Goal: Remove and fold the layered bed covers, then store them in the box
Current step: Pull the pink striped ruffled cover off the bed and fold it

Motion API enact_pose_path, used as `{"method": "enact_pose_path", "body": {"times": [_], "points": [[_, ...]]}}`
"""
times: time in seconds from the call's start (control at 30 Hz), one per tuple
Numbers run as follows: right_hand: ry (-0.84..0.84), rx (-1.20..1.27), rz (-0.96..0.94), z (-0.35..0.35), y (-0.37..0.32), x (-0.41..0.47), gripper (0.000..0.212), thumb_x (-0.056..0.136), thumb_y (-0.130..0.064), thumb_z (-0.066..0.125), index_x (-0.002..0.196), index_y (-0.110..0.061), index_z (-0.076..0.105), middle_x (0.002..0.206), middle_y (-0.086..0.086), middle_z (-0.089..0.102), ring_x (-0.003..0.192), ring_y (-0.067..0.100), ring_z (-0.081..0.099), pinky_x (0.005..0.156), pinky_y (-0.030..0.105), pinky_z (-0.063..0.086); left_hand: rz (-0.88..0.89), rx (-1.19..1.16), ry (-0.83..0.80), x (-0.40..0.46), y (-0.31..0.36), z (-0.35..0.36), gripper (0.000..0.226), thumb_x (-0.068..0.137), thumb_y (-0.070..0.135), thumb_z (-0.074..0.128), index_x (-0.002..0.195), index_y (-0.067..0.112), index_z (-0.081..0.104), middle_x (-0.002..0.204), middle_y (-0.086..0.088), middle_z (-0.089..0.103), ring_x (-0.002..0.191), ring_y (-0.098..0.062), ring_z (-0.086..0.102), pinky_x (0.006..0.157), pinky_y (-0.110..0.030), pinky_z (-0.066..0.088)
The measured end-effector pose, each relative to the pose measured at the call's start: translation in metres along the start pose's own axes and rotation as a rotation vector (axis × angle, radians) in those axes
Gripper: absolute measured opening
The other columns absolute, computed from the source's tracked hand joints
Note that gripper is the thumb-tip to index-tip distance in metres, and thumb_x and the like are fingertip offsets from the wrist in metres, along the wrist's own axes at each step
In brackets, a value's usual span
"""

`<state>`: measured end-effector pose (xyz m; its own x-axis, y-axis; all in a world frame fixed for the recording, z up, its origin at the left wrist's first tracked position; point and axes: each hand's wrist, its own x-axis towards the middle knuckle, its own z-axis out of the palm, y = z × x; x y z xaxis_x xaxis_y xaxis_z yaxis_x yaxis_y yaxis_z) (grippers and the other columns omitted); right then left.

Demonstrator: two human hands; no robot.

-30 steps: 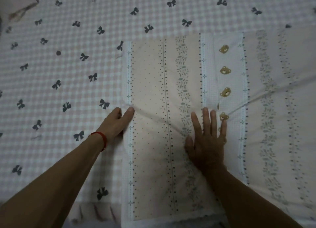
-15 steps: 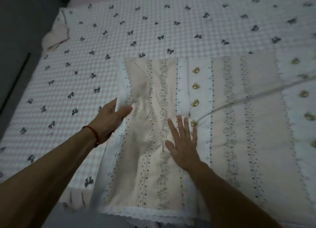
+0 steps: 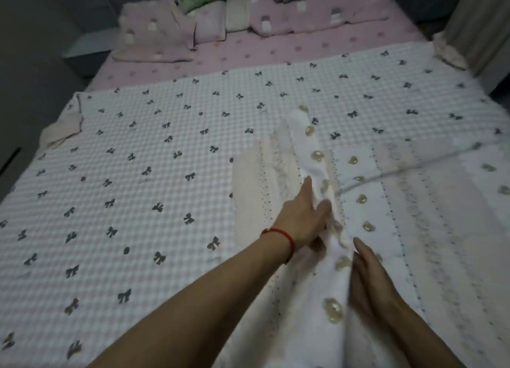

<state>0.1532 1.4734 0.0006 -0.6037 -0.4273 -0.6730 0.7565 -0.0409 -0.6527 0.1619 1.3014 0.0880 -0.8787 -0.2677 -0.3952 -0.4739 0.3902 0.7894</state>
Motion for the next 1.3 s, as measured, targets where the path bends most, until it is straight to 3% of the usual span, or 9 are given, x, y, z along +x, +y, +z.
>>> {"method": "enact_pose_path", "body": {"times": [0.13, 0.27, 0.47, 0.57, 0.7, 0.9, 0.97, 1.1, 1.3], "points": [[0.213, -0.286, 0.11, -0.062, 0.014, -0.002, 0.063, 0.097, -0.056, 0.052, 0.148, -0.019, 0.047, 0.144, 0.003, 0.056, 0.132, 0.029, 0.052, 0.113, 0.045, 0.039, -0.213, 0.191, -0.102, -0.014, -0.045, 0.057, 0.052, 0.097, 0.037, 0.047, 0.147, 0.027, 0.039, 0.128, -0.012, 0.062, 0.106, -0.033, 0.065, 0.096, -0.045, 0.054], [0.198, -0.702, 0.091, -0.077, 0.033, -0.012, 0.073, 0.098, -0.057, 0.051, 0.157, -0.017, 0.031, 0.16, 0.006, 0.037, 0.144, 0.027, 0.038, 0.115, 0.037, 0.033, -0.34, 0.686, 0.057, -0.061, -0.122, 0.055, 0.042, 0.093, 0.031, 0.046, 0.135, 0.029, 0.041, 0.127, -0.005, 0.04, 0.113, -0.027, 0.043, 0.093, -0.041, 0.049], [0.205, -0.949, -0.034, -0.069, 0.049, -0.038, 0.068, 0.102, -0.042, 0.052, 0.159, -0.015, 0.025, 0.157, 0.007, 0.042, 0.139, 0.028, 0.045, 0.111, 0.03, 0.033, -0.578, 0.083, 0.241, -0.109, -0.174, 0.05, 0.091, 0.092, 0.047, 0.063, 0.157, 0.027, 0.003, 0.144, -0.018, 0.044, 0.118, -0.037, 0.055, 0.101, -0.042, 0.047], [0.259, -0.892, -0.07, -0.074, 0.057, -0.05, 0.072, 0.097, -0.049, 0.055, 0.157, -0.018, 0.031, 0.142, 0.005, 0.055, 0.12, 0.025, 0.056, 0.102, 0.027, 0.037, -0.632, -0.074, 0.206, -0.12, -0.177, 0.048, 0.085, 0.089, 0.05, 0.068, 0.15, 0.013, 0.021, 0.139, -0.013, 0.056, 0.116, -0.034, 0.06, 0.103, -0.043, 0.049], [0.305, -0.928, -0.076, -0.087, 0.076, -0.054, 0.075, 0.089, -0.062, 0.051, 0.15, -0.019, 0.039, 0.125, 0.007, 0.066, 0.099, 0.016, 0.056, 0.093, 0.028, 0.041, -0.624, -0.07, 0.08, -0.142, -0.184, 0.05, 0.068, 0.085, 0.05, 0.074, 0.129, 0.018, 0.032, 0.118, -0.003, 0.06, 0.101, -0.025, 0.062, 0.089, -0.038, 0.053], [0.444, -1.329, -0.01, -0.081, 0.087, -0.047, 0.062, 0.095, -0.064, 0.045, 0.137, -0.02, 0.033, 0.117, 0.009, 0.068, 0.098, 0.031, 0.067, 0.086, 0.04, 0.053, -0.586, 0.092, 0.029, -0.162, -0.194, 0.054, 0.079, 0.089, 0.045, 0.071, 0.142, 0.013, 0.021, 0.097, -0.005, 0.065, 0.079, -0.015, 0.063, 0.072, -0.032, 0.055], [0.503, -1.454, -0.191, -0.069, 0.074, -0.044, 0.067, 0.092, -0.057, 0.055, 0.141, -0.019, 0.031, 0.122, 0.008, 0.061, 0.1, 0.032, 0.066, 0.08, 0.04, 0.053, -0.511, 0.31, 0.057, -0.154, -0.18, 0.051, 0.11, 0.082, 0.06, 0.07, 0.154, 0.018, 0.0, 0.132, -0.017, 0.052, 0.111, -0.028, 0.06, 0.088, -0.041, 0.054], [0.41, -1.57, -0.525, -0.037, 0.03, 0.013, 0.072, 0.094, -0.051, 0.049, 0.156, -0.022, 0.024, 0.16, 0.014, 0.026, 0.14, 0.032, 0.036, 0.11, 0.05, 0.039, -0.127, 0.659, 0.236, -0.061, -0.15, 0.023, 0.082, 0.095, 0.067, 0.037, 0.158, 0.027, 0.004, 0.163, -0.014, 0.014, 0.147, -0.033, 0.024, 0.105, -0.053, 0.047], [0.226, -1.689, -0.511, -0.005, -0.034, 0.163, 0.074, 0.099, -0.06, 0.028, 0.161, -0.035, -0.004, 0.167, 0.001, -0.025, 0.153, 0.024, -0.025, 0.124, 0.054, -0.009, -0.102, 0.956, 0.242, 0.143, -0.131, -0.023, 0.066, 0.102, 0.059, 0.015, 0.158, 0.033, -0.008, 0.166, -0.01, -0.016, 0.152, -0.039, -0.015, 0.117, -0.07, 0.007]]}}
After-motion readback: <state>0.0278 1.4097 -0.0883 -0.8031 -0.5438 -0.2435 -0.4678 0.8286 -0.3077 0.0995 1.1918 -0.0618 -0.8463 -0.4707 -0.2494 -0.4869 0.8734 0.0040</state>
